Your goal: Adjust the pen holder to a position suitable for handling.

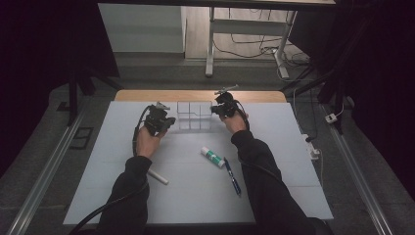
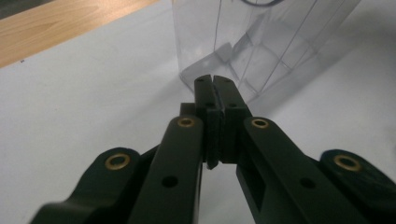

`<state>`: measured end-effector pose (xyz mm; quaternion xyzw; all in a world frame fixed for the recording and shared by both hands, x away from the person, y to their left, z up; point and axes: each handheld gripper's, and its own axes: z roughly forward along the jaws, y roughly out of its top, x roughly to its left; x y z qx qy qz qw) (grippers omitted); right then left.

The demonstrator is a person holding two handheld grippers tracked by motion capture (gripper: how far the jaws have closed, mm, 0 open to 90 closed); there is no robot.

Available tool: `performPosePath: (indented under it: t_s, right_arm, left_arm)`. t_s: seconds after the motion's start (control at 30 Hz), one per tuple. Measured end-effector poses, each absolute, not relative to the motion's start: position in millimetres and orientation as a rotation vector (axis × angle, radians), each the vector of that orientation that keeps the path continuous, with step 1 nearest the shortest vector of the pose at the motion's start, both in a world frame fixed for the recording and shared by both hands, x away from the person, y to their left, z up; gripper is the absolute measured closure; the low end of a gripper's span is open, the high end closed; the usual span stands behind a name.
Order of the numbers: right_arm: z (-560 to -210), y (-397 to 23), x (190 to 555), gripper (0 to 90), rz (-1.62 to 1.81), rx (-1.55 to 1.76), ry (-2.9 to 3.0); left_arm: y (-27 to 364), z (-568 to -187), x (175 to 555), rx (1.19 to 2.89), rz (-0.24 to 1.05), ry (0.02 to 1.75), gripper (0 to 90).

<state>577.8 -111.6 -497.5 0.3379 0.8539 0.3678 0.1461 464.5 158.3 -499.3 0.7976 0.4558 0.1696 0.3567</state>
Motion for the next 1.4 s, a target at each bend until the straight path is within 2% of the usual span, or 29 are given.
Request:
performPosePath:
  t_s: [0.23,0.83,1.4]
  right_arm:
    - [-501,-113,577,89.8,1.063,0.928,2.492]
    - [-502,-105,566,89.8,1.080,0.929,2.519]
    - [-501,-96,537,89.8,1.072,0.877,2.572]
  left_arm:
    - [151,-505,467,2.049,0.451,1.204,88.3]
    - [161,-506,468,2.033,0.462,1.252,88.2]
    - [169,-503,441,2.089,0.465,1.243,88.4]
